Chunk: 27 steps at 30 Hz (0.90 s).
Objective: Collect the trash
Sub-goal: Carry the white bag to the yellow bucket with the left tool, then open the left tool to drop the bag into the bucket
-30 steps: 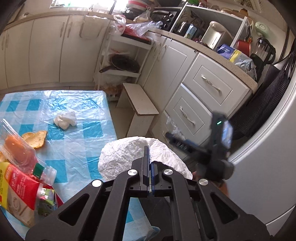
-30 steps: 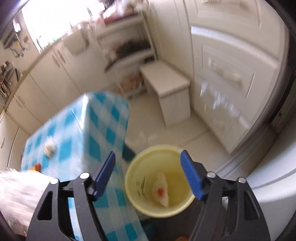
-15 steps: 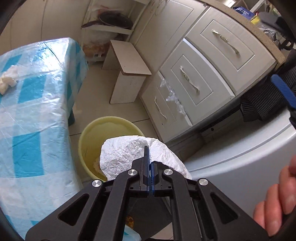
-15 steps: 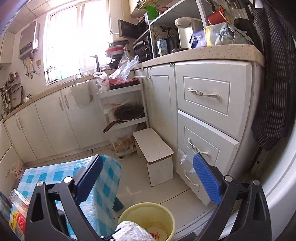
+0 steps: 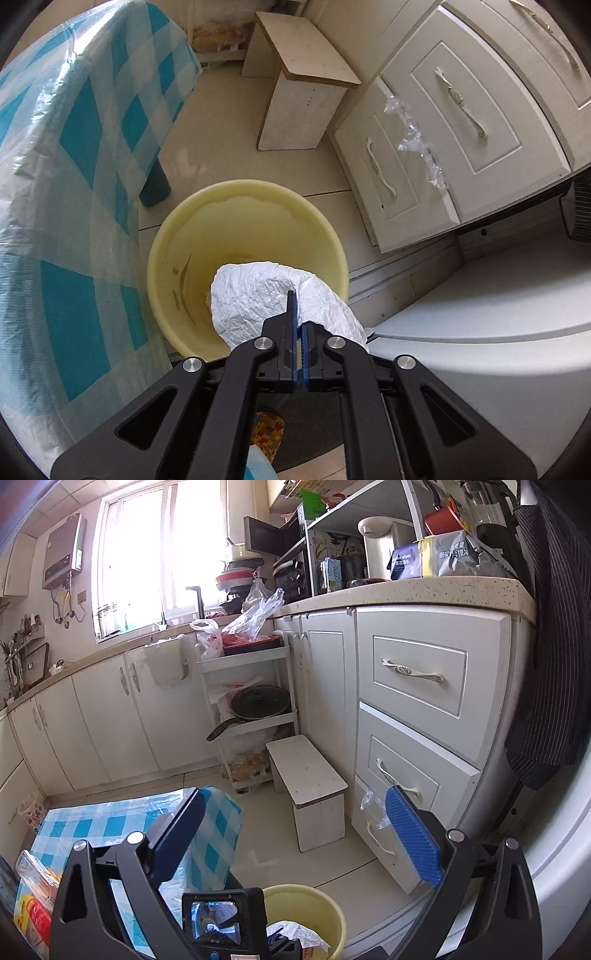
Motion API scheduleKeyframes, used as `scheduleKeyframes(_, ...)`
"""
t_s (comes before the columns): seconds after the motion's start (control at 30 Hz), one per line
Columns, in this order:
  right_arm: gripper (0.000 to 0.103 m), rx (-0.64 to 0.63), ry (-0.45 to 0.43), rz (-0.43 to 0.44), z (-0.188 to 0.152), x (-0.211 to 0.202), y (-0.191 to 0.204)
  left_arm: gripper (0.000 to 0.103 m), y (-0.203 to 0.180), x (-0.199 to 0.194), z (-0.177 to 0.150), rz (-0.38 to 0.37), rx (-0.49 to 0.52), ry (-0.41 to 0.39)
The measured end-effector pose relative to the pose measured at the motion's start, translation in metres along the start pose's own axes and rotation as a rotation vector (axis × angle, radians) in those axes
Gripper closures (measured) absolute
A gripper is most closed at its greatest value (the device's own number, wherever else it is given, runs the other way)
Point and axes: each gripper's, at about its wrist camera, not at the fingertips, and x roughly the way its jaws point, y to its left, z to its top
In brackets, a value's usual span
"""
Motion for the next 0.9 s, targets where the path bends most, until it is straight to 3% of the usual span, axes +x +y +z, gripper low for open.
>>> scheduleKeyframes(0.13, 0.009, 0.0, 0.003, 0.01, 0.001, 0.002, 0.001, 0.097, 0.003, 0.015, -0.001, 0.04, 0.0, 0.032)
scheduleKeyframes(0.2, 0.009, -0.002, 0.002, 0.013, 0.0, 0.003, 0.002, 0.084, 0.004, 0.019, 0.0, 0.059, 0.003, 0.04)
scheduleKeyframes(0.27, 0.009, -0.006, -0.001, 0.013, 0.001, 0.003, 0.003, 0.059, 0.005, 0.021, 0.0, 0.083, 0.003, 0.031)
scheduleKeyframes(0.57, 0.009, -0.034, -0.015, 0.003, 0.0, 0.003, 0.012, 0.026, 0.006, 0.022, 0.006, 0.147, 0.005, 0.035)
scheduleKeyframes(0.9, 0.007, -0.033, -0.033, -0.004, 0.004, -0.001, 0.013, 0.021, -0.001, 0.013, 0.002, 0.243, 0.06, 0.093)
